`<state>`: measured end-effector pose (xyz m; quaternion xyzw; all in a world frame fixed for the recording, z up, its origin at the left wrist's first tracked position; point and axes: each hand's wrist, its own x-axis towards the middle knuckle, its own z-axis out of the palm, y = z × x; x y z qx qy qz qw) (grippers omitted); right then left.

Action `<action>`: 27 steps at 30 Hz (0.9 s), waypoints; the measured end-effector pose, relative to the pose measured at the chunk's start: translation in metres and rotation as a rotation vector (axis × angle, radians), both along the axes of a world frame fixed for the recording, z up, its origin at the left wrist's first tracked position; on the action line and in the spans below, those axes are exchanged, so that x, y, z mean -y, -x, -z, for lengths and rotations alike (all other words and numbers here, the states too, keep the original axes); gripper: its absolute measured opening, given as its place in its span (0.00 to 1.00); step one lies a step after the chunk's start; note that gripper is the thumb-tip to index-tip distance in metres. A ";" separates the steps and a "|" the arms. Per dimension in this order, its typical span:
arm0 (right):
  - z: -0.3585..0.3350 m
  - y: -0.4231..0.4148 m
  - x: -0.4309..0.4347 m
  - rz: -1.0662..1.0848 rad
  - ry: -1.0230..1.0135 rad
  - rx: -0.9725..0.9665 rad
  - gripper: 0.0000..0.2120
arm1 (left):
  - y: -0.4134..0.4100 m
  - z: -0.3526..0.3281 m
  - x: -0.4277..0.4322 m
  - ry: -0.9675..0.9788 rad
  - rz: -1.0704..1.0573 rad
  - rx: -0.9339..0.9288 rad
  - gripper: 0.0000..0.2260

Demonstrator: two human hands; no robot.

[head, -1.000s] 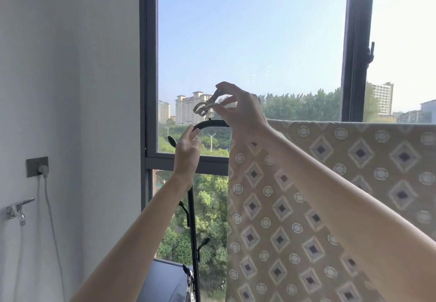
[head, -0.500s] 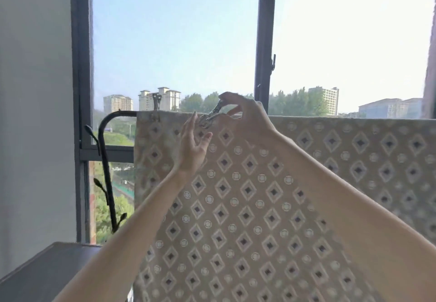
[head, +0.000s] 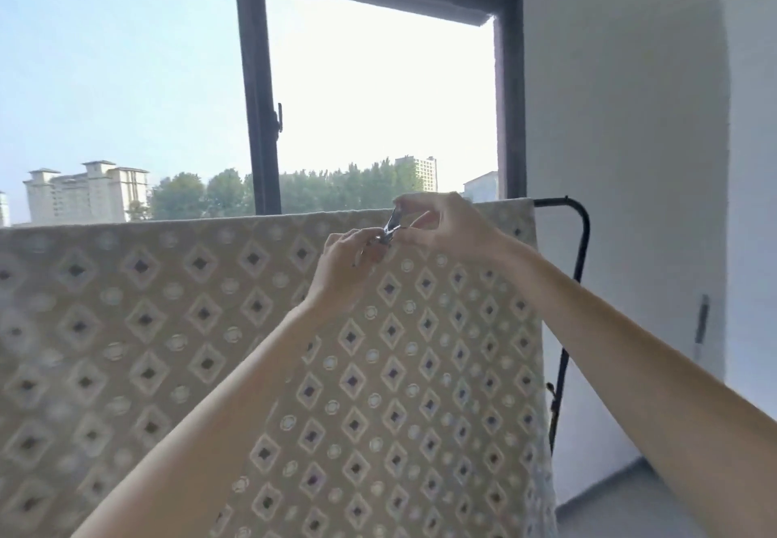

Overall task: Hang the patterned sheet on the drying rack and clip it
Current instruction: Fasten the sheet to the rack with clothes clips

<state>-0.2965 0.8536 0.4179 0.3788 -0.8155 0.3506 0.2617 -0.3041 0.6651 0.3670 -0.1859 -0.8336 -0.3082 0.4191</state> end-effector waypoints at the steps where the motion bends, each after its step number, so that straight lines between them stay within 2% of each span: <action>1: 0.001 0.004 -0.017 0.039 -0.007 -0.011 0.27 | 0.010 -0.001 -0.017 0.017 -0.011 -0.003 0.12; 10: 0.004 0.094 -0.147 0.284 -0.031 -0.116 0.25 | 0.114 -0.016 -0.144 0.097 0.163 -0.037 0.13; 13: -0.003 0.133 -0.181 0.335 -0.033 -0.154 0.24 | 0.157 -0.026 -0.169 0.134 0.162 -0.062 0.18; 16: -0.010 0.166 -0.211 0.367 -0.042 -0.181 0.23 | 0.200 -0.042 -0.186 0.190 0.061 -0.088 0.21; 23: -0.027 0.228 -0.253 0.388 -0.048 -0.268 0.19 | 0.281 -0.050 -0.218 0.277 -0.281 -0.135 0.14; 27: -0.036 0.258 -0.253 0.355 -0.029 -0.293 0.18 | 0.300 -0.050 -0.226 0.269 -0.372 -0.229 0.13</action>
